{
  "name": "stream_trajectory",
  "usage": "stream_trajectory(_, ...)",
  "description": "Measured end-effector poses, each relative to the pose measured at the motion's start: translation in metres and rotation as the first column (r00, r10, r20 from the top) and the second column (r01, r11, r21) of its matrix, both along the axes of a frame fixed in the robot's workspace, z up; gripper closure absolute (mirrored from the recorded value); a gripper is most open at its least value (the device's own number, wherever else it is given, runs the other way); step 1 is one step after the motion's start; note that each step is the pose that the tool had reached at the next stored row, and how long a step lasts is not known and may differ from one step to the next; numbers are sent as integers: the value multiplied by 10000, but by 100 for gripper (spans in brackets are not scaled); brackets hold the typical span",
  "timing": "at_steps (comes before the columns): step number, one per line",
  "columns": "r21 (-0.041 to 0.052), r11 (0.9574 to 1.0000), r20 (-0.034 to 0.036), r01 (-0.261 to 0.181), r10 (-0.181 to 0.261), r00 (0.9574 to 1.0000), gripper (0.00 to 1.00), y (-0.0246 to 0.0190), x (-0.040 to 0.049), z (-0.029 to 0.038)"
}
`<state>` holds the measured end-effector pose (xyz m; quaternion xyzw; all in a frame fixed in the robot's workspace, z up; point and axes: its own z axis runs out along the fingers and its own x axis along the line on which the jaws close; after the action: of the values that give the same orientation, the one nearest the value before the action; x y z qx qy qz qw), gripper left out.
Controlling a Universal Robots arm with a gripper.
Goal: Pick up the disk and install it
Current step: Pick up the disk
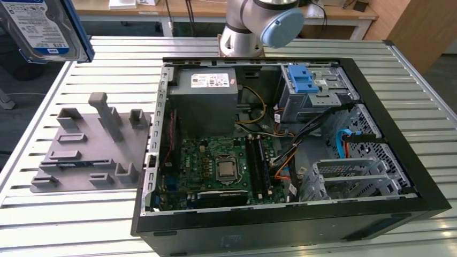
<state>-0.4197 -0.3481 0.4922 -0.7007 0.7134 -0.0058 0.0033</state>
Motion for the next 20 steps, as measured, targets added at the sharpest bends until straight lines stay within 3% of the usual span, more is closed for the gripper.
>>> stream_trajectory(20, 0, 10000, 0, 0, 0, 10000, 64, 0, 90, 0)
